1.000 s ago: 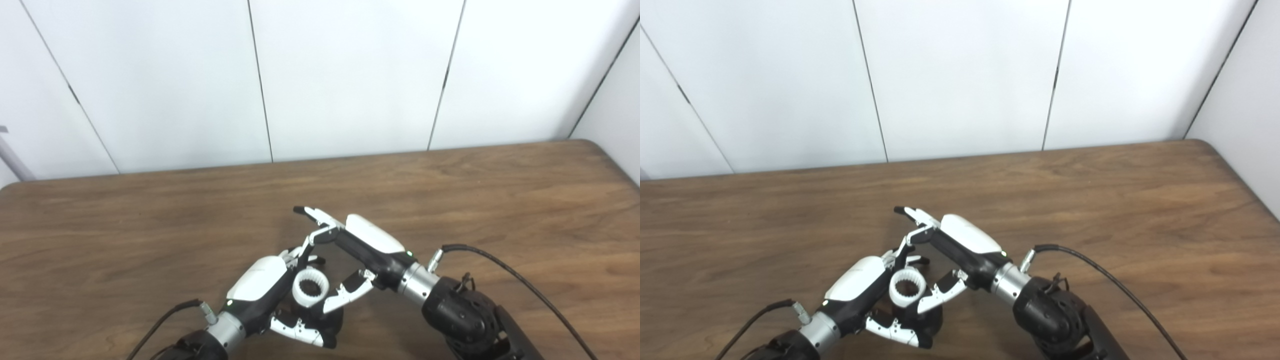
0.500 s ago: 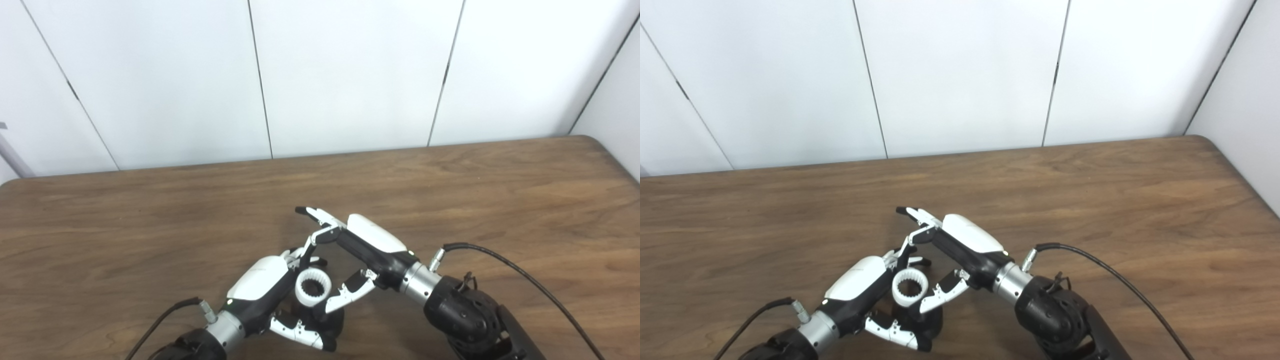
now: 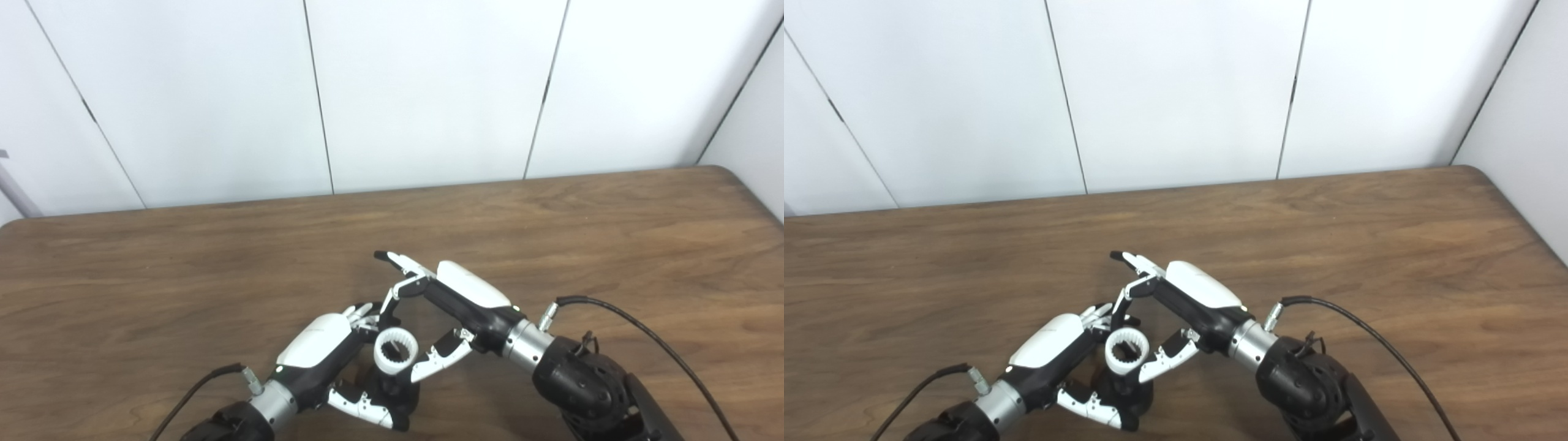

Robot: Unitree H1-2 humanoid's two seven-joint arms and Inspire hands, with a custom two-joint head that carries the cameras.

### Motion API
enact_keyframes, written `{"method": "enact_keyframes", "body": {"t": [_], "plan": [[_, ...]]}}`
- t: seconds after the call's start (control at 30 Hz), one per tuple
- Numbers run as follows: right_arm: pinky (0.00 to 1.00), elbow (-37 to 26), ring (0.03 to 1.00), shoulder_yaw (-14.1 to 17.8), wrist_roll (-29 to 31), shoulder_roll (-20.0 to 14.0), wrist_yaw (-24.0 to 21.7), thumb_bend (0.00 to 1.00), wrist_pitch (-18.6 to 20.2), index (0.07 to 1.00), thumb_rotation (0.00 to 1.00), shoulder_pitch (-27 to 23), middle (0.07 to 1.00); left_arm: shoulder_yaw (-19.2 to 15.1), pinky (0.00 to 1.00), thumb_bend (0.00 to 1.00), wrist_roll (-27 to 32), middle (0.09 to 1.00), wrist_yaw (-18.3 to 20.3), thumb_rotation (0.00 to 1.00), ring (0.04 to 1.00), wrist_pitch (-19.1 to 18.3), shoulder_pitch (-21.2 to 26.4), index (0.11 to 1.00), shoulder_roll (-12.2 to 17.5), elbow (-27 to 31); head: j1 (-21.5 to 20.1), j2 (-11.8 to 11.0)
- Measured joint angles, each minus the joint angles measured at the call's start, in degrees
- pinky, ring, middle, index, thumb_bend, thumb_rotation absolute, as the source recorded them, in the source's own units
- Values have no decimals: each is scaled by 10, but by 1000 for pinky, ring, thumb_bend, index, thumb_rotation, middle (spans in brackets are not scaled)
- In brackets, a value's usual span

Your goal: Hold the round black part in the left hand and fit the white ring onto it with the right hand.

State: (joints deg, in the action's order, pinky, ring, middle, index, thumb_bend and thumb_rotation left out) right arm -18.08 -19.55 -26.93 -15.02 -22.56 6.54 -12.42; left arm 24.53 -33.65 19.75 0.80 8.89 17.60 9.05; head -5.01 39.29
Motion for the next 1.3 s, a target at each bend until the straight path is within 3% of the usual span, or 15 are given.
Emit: {"method": "enact_keyframes", "body": {"t": [0.73, 1.3], "plan": [[801, -23, 1000, 6, 1, 1, -8, 510, 10, 491, 142, 25, 997, -4, 1000, 520, -1, 891, 7, 57, 1000, -3, 1, 476, -1, 0, 8, 18], [786, -22, 1000, -4, 1, 4, -11, 510, 9, 491, 144, 29, 992, -1, 1000, 520, -13, 891, 21, 57, 1000, -25, 0, 477, -5, 21, 23, 31]]}}
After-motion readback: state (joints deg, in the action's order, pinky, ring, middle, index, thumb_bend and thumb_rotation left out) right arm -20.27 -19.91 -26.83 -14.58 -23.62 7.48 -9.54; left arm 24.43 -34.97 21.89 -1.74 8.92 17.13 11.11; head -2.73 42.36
